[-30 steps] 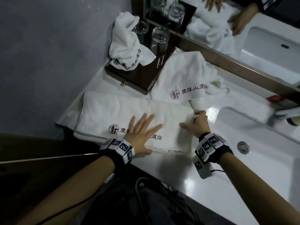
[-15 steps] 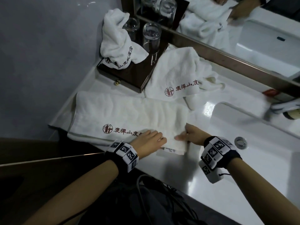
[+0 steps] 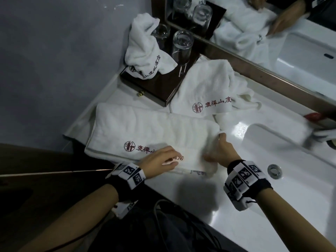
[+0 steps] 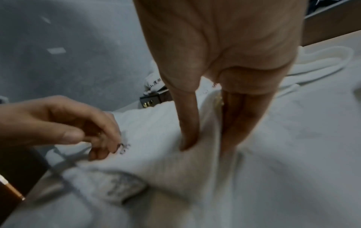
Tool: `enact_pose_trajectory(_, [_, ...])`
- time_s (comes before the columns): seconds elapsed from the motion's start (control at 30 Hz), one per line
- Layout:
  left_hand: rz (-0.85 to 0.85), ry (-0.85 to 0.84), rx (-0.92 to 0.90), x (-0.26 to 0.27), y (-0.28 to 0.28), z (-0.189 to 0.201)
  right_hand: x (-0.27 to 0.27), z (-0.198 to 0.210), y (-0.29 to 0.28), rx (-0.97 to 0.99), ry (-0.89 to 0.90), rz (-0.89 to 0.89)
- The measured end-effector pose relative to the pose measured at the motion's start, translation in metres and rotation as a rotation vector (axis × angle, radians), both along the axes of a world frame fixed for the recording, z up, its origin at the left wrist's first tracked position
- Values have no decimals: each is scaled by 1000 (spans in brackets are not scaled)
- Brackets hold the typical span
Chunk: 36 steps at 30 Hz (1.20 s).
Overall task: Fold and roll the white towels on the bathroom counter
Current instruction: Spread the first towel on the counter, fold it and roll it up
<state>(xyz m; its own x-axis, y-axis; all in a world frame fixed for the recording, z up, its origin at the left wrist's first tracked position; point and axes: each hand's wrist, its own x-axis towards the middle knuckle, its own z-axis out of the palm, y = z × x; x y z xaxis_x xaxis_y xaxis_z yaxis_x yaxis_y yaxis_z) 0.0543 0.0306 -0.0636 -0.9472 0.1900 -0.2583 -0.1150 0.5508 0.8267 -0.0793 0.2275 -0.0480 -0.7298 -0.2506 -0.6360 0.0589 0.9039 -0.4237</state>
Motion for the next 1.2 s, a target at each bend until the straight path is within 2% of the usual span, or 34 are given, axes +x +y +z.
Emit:
enact_pose_trajectory(0.1, [240,87,-50,1,-39,13,-5,7,-18,-6,170,-43])
enact_pose_trajectory(0.17, [459,140,-188,0,-75,16,-9,9,-34,38,369,16])
enact_pose_trajectory(0.27, [793,64,-395,12,-128,12,-9,10,-55,134,479,102])
enact_pose_trajectory(0.3, [847,18,-423,21,-141,11,-5,9,-61,154,493,132])
enact_pose_trajectory(0.37, [781,16,-416,39,-151,9,5,7,-71,94,543,219])
enact_pose_trajectory(0.43, [550,42,-367,54,-148,7,22,8,-83,-188,498,297])
enact_pose_trajectory(0.5, [296,-8,-400,57,-136,4,42,8,-93,-453,382,470])
enact_pose_trajectory(0.6, [79,-9,-553,55,-128,3,66,-1,-101,-448,218,709])
enact_pose_trajectory(0.7, [-65,-5,-675,53,-129,4,73,-11,-103,-322,279,898])
enact_pose_trajectory(0.77, [-144,35,-744,53,-131,7,74,-13,-102,-311,360,953])
enact_pose_trajectory(0.93, [-218,177,-827,54,-129,14,80,-16,-99,-270,627,942])
enact_pose_trajectory(1.03, [-215,152,-884,58,-123,12,85,-17,-100,-190,642,911])
enact_pose_trajectory(1.13, [-135,123,-974,60,-112,4,86,-12,-100,-284,640,851])
enact_pose_trajectory(1.2, [-71,125,-1011,58,-104,1,82,-9,-98,-335,550,825])
